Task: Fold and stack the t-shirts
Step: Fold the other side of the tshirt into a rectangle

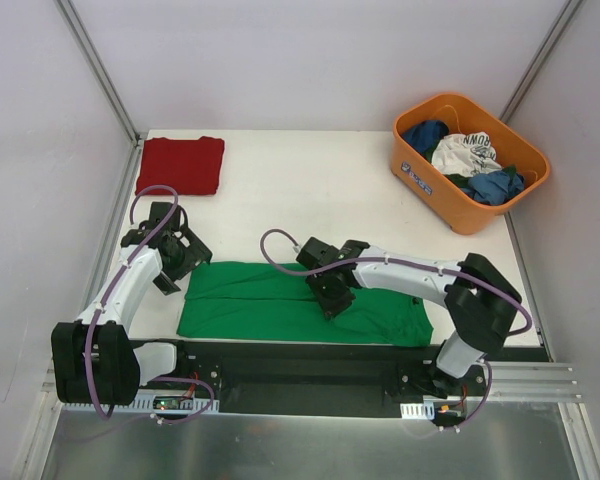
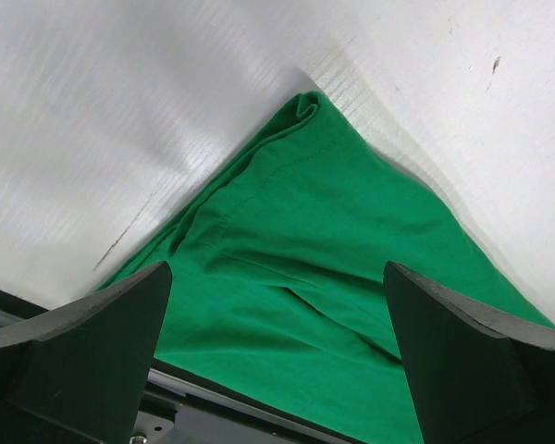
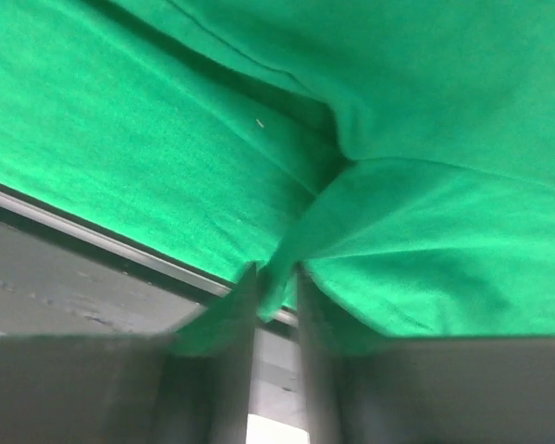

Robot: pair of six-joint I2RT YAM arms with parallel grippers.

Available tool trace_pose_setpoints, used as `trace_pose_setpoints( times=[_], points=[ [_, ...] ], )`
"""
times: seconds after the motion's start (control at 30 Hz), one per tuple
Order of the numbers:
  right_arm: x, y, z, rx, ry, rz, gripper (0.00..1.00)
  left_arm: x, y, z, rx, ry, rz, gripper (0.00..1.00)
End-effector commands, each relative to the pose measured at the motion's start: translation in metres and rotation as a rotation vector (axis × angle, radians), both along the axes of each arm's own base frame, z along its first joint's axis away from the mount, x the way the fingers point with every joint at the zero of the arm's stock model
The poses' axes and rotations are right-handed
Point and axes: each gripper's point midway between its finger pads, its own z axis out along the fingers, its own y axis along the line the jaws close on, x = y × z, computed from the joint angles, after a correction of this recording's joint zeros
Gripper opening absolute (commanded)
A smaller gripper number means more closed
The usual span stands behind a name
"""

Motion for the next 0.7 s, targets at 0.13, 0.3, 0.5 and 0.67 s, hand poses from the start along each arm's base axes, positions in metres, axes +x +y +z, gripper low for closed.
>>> trace_pose_setpoints(
  times=[0.13, 0.3, 0.5, 0.67],
  points=[
    [-0.003, 0.008, 0.018, 0.038, 0.013, 0.039, 0.78, -0.001, -0.006, 0.006, -0.038, 0.013, -0.021, 0.99],
    [0.000, -0.001, 0.038, 0.095, -0.015, -0.008, 0.97, 0.004, -0.023, 0.015, -0.116, -0.010, -0.070, 0.99],
    [0.003, -0.024, 0.044, 0.194, 0.017, -0.187, 0.97, 0.008, -0.066, 0.024, -0.162, -0.059, -0.223, 0.99],
    [0.003, -0.058, 0.009, 0.135, 0.107, -0.443, 0.97, 0.007, -0.091, 0.009, -0.248, -0.013, -0.295, 0.99]
  ],
)
